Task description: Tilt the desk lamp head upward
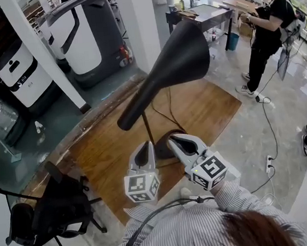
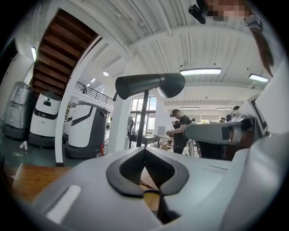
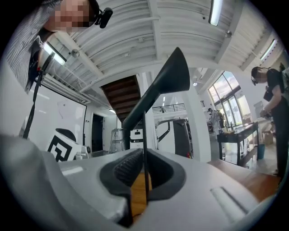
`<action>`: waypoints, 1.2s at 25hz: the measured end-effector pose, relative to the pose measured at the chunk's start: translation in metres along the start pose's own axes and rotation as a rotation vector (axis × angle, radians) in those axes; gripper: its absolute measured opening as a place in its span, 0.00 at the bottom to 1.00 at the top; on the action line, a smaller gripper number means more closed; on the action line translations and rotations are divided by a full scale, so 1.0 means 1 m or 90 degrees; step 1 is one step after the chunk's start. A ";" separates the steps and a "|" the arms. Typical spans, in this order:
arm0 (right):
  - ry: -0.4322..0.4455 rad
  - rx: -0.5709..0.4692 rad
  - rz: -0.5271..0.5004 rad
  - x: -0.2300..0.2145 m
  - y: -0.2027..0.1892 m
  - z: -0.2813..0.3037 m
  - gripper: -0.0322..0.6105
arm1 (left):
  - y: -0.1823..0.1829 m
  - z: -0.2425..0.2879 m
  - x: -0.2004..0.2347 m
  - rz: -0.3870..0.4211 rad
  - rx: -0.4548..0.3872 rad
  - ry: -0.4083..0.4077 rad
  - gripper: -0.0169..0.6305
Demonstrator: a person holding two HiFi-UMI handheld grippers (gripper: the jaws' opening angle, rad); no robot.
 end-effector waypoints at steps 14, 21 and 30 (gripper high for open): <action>-0.028 0.049 0.004 0.014 -0.017 0.004 0.05 | -0.002 -0.005 -0.011 -0.001 0.010 -0.042 0.03; -0.035 0.051 0.003 0.014 -0.015 -0.001 0.05 | -0.006 0.001 -0.022 -0.003 0.022 -0.061 0.03; -0.031 0.051 0.005 0.010 -0.014 -0.004 0.05 | -0.007 0.007 -0.027 -0.005 0.030 -0.049 0.03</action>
Point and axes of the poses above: the fingertips, and each gripper's own axes: z forward along the fingers, x to its left, y out of its top, the point moved 9 cm from there along -z, backward along the fingers, and after that the axes turned 2 degrees about x, right-handed, at the moved point
